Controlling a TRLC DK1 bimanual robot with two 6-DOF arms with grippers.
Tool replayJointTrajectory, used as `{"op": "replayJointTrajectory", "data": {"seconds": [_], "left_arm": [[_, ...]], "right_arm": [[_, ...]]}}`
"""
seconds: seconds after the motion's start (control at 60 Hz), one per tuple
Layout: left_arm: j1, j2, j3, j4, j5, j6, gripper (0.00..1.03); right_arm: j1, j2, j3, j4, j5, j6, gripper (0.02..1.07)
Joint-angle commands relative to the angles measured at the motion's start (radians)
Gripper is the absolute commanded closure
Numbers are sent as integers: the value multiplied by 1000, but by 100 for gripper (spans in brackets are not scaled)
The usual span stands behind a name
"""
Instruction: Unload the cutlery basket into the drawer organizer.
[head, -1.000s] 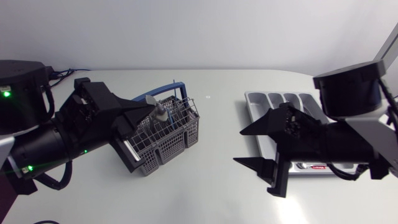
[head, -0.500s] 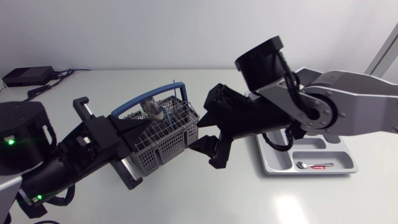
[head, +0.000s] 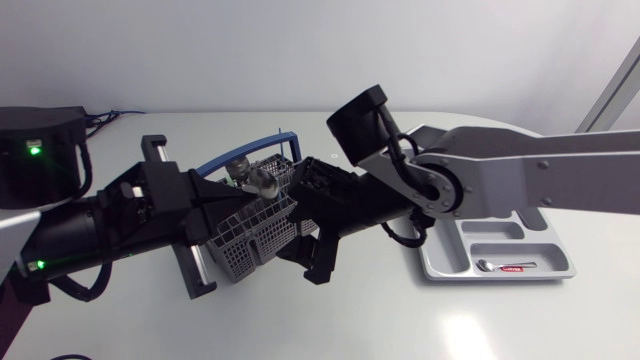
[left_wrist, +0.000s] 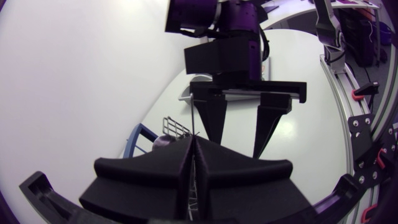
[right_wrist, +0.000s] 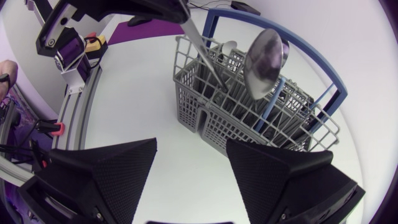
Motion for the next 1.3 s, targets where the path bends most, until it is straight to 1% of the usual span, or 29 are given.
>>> {"op": "replayJointTrajectory", "data": {"seconds": [0.0,0.017,0.033,0.117,0.183,0.25,0.333,0.367,0.383,0.417,0.433,0.45,0.55,0.583,0.6,0.617,0.633,0.733,0.8,0.917,1.067,1.15,1.283], "left_arm": [[12,37,58,-26,47,47,100],[15,40,62,-34,55,51,100],[28,63,81,-61,86,74,100],[37,100,111,-98,105,136,100],[61,136,131,-98,116,175,100],[104,176,153,-96,139,214,100],[143,190,154,-70,144,248,100],[161,190,154,-63,150,255,99],[167,190,154,-63,153,257,97],[181,189,156,-58,156,257,86],[184,189,156,-57,159,257,82],[195,189,156,-54,162,257,71],[213,186,154,-55,165,257,35],[215,179,151,-58,165,257,20],[216,172,151,-61,165,255,10],[216,172,151,-63,165,255,9],[216,164,151,-69,165,252,4],[227,124,168,-110,165,237,4],[244,66,169,-159,171,234,5],[275,-22,130,-242,178,266,6],[259,-152,22,-359,178,291,7],[244,-169,-53,-379,178,298,7],[222,-135,-110,-386,178,314,9]], "right_arm": [[8,42,26,14,-9,-13,25],[9,46,26,14,-9,-13,25],[11,57,32,14,-9,-13,25],[12,89,52,15,-12,-15,25],[12,120,77,15,-13,-12,25],[12,145,100,17,-15,-9,25],[15,155,117,17,-15,-3,25],[17,151,120,17,-13,0,25],[17,149,120,17,-15,0,25],[17,146,121,17,-13,2,25],[17,145,121,17,-13,3,25],[17,143,123,17,-13,3,25],[17,134,126,17,-12,13,25],[17,129,124,17,-10,17,25],[17,125,124,17,-10,19,25],[17,125,123,17,-10,20,25],[17,120,120,17,-9,22,25],[17,91,104,21,-3,34,25],[18,53,77,34,0,48,25],[29,14,37,44,3,49,25],[46,-9,-2,57,14,48,25],[51,-16,-14,66,17,51,26],[54,-18,-17,73,20,62,26]]}}
